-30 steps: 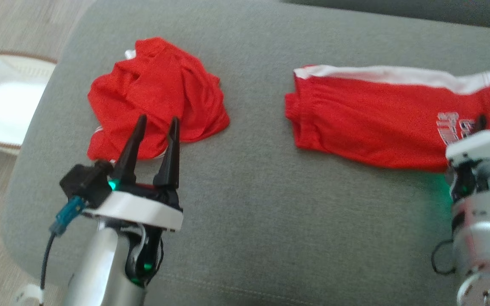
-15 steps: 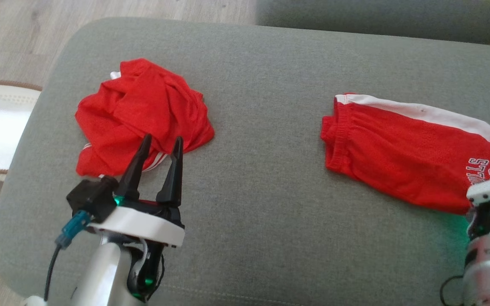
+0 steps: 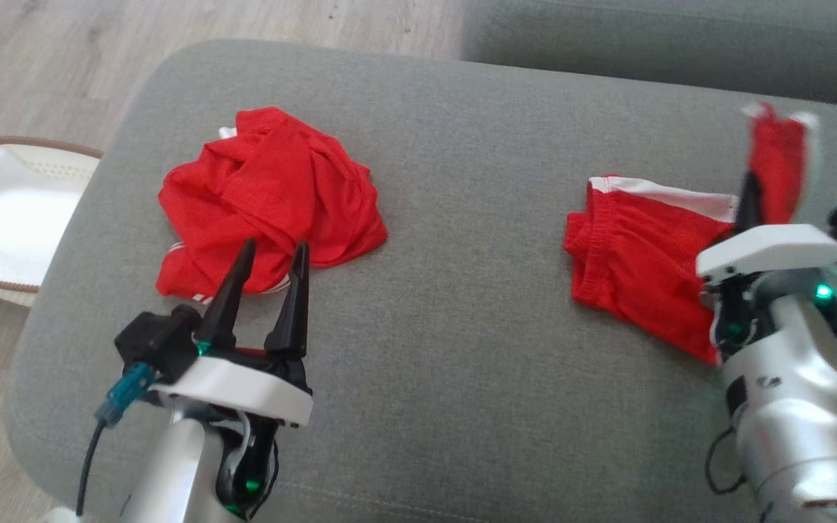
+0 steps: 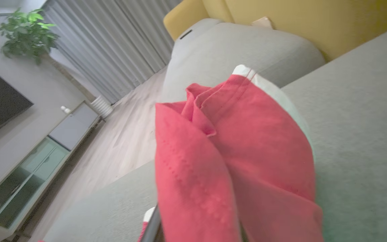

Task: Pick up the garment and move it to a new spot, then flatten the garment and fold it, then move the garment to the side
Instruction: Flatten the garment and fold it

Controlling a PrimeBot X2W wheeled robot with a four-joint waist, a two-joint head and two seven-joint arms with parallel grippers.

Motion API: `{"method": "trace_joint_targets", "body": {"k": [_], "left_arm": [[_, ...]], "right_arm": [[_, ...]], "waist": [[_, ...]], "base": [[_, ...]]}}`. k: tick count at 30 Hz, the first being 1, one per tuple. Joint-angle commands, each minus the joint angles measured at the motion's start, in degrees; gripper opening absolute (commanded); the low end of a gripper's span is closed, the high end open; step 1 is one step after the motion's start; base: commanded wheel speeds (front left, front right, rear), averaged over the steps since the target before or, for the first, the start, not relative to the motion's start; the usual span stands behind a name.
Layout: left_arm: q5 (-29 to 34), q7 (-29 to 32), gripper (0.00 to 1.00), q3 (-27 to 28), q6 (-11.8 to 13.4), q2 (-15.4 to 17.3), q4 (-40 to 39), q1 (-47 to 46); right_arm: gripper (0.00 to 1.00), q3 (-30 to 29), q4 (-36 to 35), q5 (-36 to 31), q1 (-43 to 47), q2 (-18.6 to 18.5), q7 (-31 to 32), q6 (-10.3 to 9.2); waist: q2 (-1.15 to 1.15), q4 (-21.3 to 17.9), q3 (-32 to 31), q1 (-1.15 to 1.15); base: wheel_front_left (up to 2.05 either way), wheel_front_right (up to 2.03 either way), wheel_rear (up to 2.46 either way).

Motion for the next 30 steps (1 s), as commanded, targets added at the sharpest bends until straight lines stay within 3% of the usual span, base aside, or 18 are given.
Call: {"method": "trace_joint_targets", "body": {"k": [1, 7, 19, 20, 21, 22, 30], "left_arm": [[-0.35, -0.45, 1.00, 2.20, -0.40, 0.49, -1.39, -0.76], [-0.45, -0.45, 1.00, 2.78, -0.40, 0.49, -0.68, 0.10], [-0.37, -0.45, 1.00, 3.00, -0.50, 0.49, -0.57, 0.47], [-0.37, -0.45, 1.00, 2.99, -0.49, 0.49, -0.55, 0.49], [-0.37, -0.45, 1.00, 3.01, -0.48, 0.49, -0.51, 0.52], [-0.38, -0.45, 1.00, 3.08, -0.45, 0.49, -0.50, 0.54], [-0.41, -0.45, 1.00, 3.76, -0.35, 0.49, -0.25, 0.69]], "right_arm": [[0.00, 4.89, -2.98, 2.88, 0.30, 0.27, -0.68, -0.05], [0.00, 16.61, -9.50, 10.74, 5.75, 0.27, -0.44, -0.05], [0.00, 22.47, -11.42, 10.81, 9.07, 0.18, 1.27, -0.05], [0.18, 23.09, -10.92, 10.44, 9.36, 0.12, 1.99, -0.05], [0.95, 23.94, -10.68, 10.16, 9.61, 0.11, 2.74, -0.05], [1.00, 24.35, -10.70, 10.25, 9.79, 0.11, 2.95, -0.05], [1.00, 29.50, -11.82, 11.84, 12.20, 0.20, 6.76, -0.05]], "waist": [[0.00, 0.38, -0.30, 0.00], [0.00, 1.34, -0.53, 0.00], [0.00, 2.74, -0.44, 0.00], [0.00, 2.76, -0.51, 0.00], [0.00, 2.76, -0.56, 0.00], [0.00, 2.72, -0.55, 0.00], [0.00, 1.81, -1.34, 0.00]], "base": [[0.00, 0.00, 0.00], [0.00, 0.00, 0.00], [0.00, 0.00, 0.00], [0.00, 0.00, 0.00], [0.00, 0.00, 0.00], [0.00, 0.00, 0.00], [0.00, 0.00, 0.00]]}}
